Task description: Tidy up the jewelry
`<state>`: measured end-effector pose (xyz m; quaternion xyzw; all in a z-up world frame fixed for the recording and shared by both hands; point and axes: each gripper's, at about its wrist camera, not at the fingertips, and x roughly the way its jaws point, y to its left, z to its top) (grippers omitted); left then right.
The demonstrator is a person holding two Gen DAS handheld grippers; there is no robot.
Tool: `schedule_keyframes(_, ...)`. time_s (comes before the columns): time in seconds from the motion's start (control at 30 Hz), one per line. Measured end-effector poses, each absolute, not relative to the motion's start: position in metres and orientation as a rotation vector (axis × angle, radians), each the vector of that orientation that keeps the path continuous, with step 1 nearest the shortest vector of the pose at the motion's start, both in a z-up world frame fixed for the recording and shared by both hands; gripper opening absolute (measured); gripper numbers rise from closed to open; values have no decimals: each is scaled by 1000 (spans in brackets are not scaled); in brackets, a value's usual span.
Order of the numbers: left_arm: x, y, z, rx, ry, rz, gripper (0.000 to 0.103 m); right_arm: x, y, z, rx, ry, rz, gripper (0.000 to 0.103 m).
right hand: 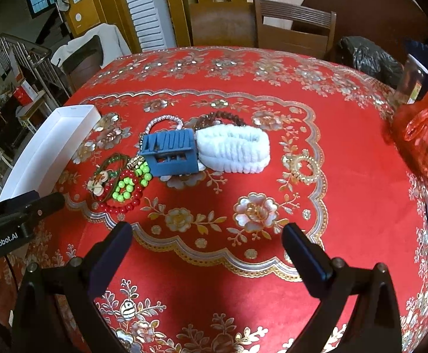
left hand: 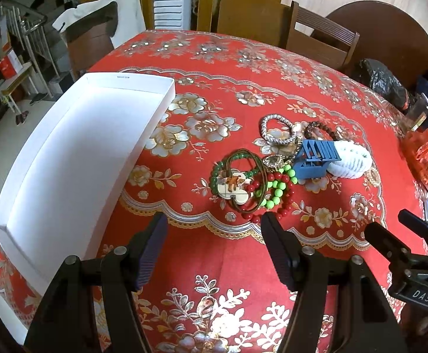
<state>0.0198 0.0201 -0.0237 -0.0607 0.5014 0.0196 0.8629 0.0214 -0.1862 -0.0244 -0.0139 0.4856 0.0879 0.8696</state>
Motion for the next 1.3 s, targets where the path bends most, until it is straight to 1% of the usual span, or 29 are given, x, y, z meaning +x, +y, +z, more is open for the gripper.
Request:
schedule_keyframes(0.6, 25, 21, -22, -114, 1060, 33, 74, 24, -189, -19, -37, 1016, 180, 103)
schedule_keyframes(0.73, 30, 28, -25, -155, 1079, 14, 74, 26, -191, -18, -36, 1014, 175, 103)
schedule_keyframes(0.77, 31, 30, -26, -168, 1083, 7, 73, 26, -192, -18, -34, 1014, 175, 103)
schedule_keyframes(0.83, 34, 31, -28, -175, 1088, -8, 66, 27, -193, -17, -30, 1012, 175, 103)
schedule_keyframes(0.93, 42, 32, -32, -188, 1104, -49, 60, 28, -196, -16, -26, 1009, 175, 103)
schedule_keyframes(1.27, 61, 19, -41, -170, 1132, -113, 59, 36, -200, -18, -14, 1005, 177, 103)
schedule_keyframes(1.3, 63, 16, -42, -162, 1135, -127, 55, 37, -200, -19, -11, 1006, 178, 103)
